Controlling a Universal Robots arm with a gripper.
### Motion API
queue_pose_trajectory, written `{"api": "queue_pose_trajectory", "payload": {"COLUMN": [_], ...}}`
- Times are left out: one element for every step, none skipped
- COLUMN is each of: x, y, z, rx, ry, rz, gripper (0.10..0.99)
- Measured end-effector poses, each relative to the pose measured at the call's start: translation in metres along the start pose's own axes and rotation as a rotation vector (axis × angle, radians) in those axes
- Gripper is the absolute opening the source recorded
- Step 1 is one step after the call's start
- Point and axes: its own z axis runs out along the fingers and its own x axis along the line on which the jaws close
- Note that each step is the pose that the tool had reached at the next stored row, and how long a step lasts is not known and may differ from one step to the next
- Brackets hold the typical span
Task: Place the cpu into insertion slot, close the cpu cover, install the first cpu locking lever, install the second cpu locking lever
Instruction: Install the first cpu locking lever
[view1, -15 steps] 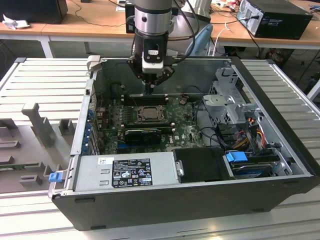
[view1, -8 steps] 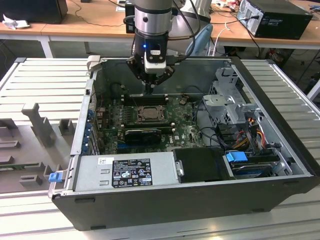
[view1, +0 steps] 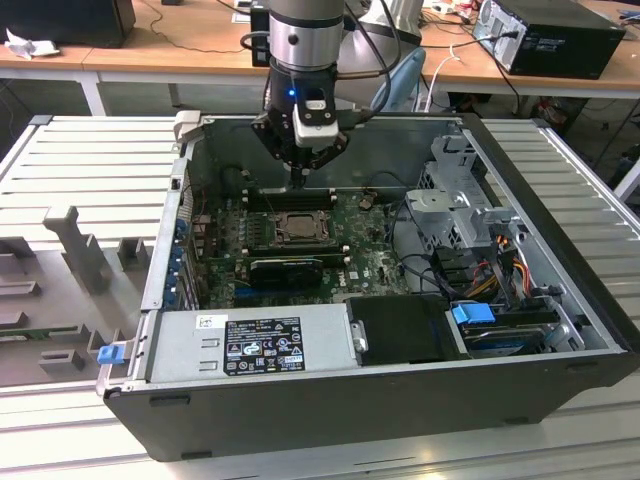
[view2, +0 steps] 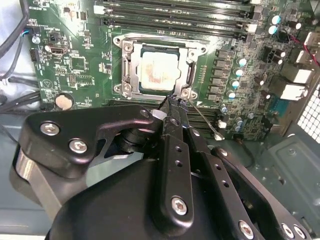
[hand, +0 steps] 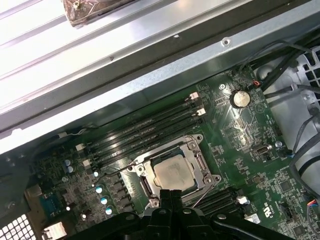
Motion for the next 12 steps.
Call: {"api": "queue_pose_trajectory", "payload": {"x": [0.0000, 0.0000, 0.0000, 0.0000, 0.0000, 0.0000, 0.0000, 0.0000, 0.0000, 0.0000, 0.0000, 0.0000], "y": [0.0000, 0.0000, 0.0000, 0.0000, 0.0000, 0.0000, 0.0000, 0.0000, 0.0000, 0.0000, 0.0000, 0.0000], "z": [0.0000, 0.0000, 0.0000, 0.0000, 0.0000, 0.0000, 0.0000, 0.0000, 0.0000, 0.0000, 0.0000, 0.0000], "rx": [0.000, 0.000, 0.000, 0.000, 0.000, 0.000, 0.000, 0.001, 0.001, 0.001, 0.001, 0.001], "ry": [0.0001, 0.0002, 0.0002, 0.0003, 0.0004, 0.0005, 0.0007, 0.0009, 0.0010, 0.0012, 0.0014, 0.0018], "rz": [-0.006, -0.012, -0.016, -0.022, -0.026, -0.035, -0.045, -0.059, -0.070, -0.083, -0.098, -0.125], "gripper": [0.106, 0.106, 0.106, 0.106, 0.106, 0.106, 0.106, 0.106, 0.106, 0.106, 0.106, 0.106]}}
